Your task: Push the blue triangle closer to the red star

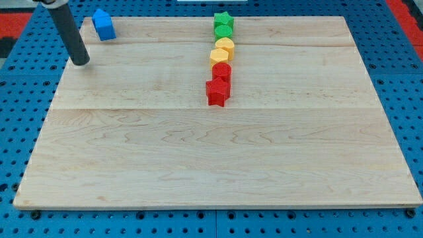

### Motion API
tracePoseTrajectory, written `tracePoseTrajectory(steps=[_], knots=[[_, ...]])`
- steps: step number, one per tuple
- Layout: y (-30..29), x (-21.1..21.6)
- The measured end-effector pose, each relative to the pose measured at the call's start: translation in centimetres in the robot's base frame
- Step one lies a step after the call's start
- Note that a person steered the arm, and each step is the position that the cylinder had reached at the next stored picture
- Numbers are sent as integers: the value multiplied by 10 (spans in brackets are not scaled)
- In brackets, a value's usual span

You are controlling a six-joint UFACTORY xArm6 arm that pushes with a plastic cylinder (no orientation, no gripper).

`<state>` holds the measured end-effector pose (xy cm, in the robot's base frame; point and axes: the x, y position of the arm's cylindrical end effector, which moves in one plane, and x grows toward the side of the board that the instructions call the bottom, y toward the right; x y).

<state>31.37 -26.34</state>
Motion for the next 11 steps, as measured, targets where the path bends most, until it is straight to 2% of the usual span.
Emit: tracePoseTrajectory(steps=[2, 4, 5, 7, 9, 11], knots=[[-36, -72], [-42, -90], [-41, -113], [-33, -123], [54, -123], [101, -109]])
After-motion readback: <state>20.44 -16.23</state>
